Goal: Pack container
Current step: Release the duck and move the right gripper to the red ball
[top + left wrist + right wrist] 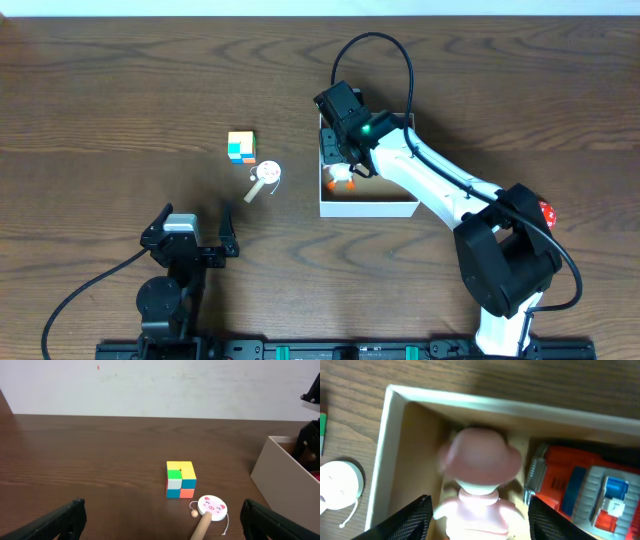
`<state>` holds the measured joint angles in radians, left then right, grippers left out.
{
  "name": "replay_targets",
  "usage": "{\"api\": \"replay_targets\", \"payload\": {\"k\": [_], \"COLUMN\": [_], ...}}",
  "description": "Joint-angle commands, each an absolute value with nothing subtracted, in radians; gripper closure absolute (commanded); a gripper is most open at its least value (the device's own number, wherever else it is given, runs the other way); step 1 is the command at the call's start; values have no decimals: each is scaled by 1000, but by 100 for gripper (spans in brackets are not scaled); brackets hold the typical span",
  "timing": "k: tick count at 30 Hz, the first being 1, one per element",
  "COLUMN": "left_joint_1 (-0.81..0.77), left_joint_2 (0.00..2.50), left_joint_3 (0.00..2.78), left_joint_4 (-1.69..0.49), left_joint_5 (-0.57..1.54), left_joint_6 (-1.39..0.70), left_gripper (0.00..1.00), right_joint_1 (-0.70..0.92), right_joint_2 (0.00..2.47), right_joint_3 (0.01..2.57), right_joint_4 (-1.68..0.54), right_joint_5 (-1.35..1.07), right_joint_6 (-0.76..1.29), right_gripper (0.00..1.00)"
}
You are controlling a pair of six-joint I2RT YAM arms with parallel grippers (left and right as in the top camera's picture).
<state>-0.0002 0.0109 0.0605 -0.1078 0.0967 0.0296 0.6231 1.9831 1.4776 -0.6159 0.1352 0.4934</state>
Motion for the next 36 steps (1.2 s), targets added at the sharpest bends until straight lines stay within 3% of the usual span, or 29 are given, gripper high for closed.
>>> {"api": "replay_targets", "payload": {"k": [1, 6, 9, 18, 23, 28, 32, 36], "left_joint_1": [6, 6, 6, 6, 6, 6, 6, 6], "left_joint_2": [4, 4, 4, 4, 4, 4, 4, 4], "left_joint_3": [31, 31, 31, 31, 31, 31, 31, 31], "left_joint_4": [-118, -118, -118, -118, -118, -118, -118, -118], "left_joint_5": [85, 85, 85, 85, 85, 85, 85, 85], "left_joint_6": [29, 29, 29, 29, 29, 29, 29, 29], "left_gripper": [2, 2, 2, 2, 2, 2, 2, 2], "right_joint_1": [624, 593, 554, 377, 250, 122, 44, -26], "right_joint_2": [1980, 1947, 1897, 1665, 1569, 1565, 1565, 1564], "right_joint_3": [1477, 1520, 1575, 1707, 1707, 1692, 1634, 1549], "right_joint_4": [-582, -590, -661, -1083, -1396, -1621, -1623, -1575], "right_joint_5": [150, 151, 167, 461, 522, 526, 514, 464], "right_joint_6": [488, 436, 441, 619, 862, 991, 991, 991], "right_gripper": [36, 41, 48, 48, 49, 36, 26, 23]}}
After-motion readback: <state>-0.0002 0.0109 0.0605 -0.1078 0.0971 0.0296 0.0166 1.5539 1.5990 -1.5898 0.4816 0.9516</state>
